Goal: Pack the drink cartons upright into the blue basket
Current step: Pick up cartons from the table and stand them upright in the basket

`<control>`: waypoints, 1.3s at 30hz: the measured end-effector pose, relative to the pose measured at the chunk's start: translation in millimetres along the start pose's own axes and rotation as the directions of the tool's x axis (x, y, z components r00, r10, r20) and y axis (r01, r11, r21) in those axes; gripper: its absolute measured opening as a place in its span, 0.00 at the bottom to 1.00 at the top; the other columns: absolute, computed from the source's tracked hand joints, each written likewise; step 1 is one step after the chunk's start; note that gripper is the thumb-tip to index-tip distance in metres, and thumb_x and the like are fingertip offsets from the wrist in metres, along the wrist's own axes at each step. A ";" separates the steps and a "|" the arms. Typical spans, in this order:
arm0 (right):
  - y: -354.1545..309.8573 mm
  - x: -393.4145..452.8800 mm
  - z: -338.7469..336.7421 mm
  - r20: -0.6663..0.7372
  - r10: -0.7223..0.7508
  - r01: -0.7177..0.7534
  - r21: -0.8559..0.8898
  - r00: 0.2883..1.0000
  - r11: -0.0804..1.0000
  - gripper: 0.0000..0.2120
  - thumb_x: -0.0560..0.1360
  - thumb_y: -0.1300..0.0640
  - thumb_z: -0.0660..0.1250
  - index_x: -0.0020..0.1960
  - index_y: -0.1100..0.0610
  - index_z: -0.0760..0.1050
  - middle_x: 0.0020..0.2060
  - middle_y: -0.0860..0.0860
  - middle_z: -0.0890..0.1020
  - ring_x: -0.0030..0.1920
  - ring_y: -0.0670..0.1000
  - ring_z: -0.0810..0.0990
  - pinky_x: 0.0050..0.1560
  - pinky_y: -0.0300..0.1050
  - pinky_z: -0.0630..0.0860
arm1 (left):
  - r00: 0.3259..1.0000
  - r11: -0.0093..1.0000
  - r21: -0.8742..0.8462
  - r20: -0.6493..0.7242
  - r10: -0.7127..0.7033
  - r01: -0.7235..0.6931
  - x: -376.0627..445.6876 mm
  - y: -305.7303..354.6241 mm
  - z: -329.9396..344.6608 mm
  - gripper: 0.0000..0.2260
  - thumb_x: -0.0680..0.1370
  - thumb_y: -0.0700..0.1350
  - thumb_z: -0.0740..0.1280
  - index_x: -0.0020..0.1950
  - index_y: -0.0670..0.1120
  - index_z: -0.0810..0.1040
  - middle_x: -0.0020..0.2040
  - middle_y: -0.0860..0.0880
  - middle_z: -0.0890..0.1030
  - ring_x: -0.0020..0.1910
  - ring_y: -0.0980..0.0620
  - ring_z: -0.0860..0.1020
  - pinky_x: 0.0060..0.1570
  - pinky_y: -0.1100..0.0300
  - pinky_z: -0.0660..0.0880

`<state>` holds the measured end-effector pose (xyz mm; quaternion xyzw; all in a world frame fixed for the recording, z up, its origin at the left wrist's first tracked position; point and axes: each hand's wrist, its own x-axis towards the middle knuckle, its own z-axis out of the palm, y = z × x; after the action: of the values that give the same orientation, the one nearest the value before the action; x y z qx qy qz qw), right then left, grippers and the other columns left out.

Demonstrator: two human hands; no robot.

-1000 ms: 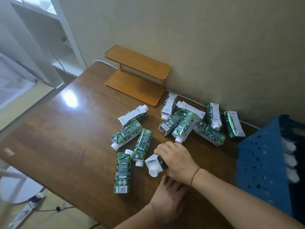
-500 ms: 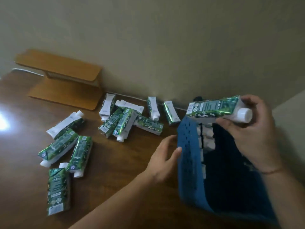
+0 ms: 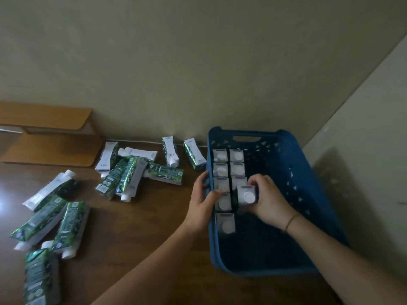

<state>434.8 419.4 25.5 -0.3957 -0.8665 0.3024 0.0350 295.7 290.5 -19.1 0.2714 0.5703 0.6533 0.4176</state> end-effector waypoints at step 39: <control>-201.9 129.5 228.7 0.459 -0.511 0.630 -0.741 0.727 0.231 0.28 0.79 0.56 0.60 0.75 0.51 0.53 0.76 0.57 0.55 0.76 0.64 0.49 0.71 0.72 0.47 | 0.947 0.417 0.852 -0.310 -0.081 0.315 -48.1 -49.2 -225.7 0.13 0.75 0.52 0.62 0.57 0.54 0.77 0.62 0.56 0.77 0.65 0.50 0.69 0.64 0.53 0.68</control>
<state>143.4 295.7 -72.6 0.0070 -0.9759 -0.1869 -0.1123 144.1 132.4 -106.7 0.3061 0.8984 0.2255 0.2198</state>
